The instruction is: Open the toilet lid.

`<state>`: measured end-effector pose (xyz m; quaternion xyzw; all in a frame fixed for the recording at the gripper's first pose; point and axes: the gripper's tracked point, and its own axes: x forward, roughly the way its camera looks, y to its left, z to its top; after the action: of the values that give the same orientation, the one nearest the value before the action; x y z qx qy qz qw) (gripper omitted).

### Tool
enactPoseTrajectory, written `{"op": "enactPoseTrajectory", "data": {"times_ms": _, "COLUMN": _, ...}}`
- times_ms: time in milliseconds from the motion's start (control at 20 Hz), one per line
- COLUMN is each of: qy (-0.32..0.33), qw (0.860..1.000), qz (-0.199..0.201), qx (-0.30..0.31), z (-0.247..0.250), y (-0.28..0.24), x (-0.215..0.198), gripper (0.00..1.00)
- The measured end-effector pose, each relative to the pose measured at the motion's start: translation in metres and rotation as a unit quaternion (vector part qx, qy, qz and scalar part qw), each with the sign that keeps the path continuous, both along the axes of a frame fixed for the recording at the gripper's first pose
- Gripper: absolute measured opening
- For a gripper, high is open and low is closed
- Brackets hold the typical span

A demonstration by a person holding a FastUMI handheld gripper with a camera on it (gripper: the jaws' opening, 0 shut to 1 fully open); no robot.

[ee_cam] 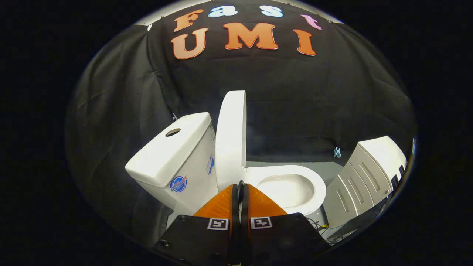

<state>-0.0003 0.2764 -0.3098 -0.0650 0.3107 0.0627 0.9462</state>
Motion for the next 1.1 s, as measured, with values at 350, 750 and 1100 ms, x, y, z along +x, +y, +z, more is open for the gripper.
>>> {"op": "enactPoseTrajectory", "data": {"times_ms": 350, "qy": -0.014, "qw": 0.999, "qz": 0.028, "qx": -0.035, "z": -0.007, "y": 0.037, "x": -0.005, "gripper": 0.08}}
{"op": "enactPoseTrajectory", "data": {"times_ms": 750, "qy": -0.022, "qw": 0.995, "qz": 0.061, "qx": -0.073, "z": -0.019, "y": 0.080, "x": -0.011, "gripper": 0.08}}
{"op": "enactPoseTrajectory", "data": {"times_ms": 1100, "qy": -0.035, "qw": 0.994, "qz": 0.071, "qx": -0.081, "z": -0.020, "y": 0.089, "x": -0.010, "gripper": 0.09}}
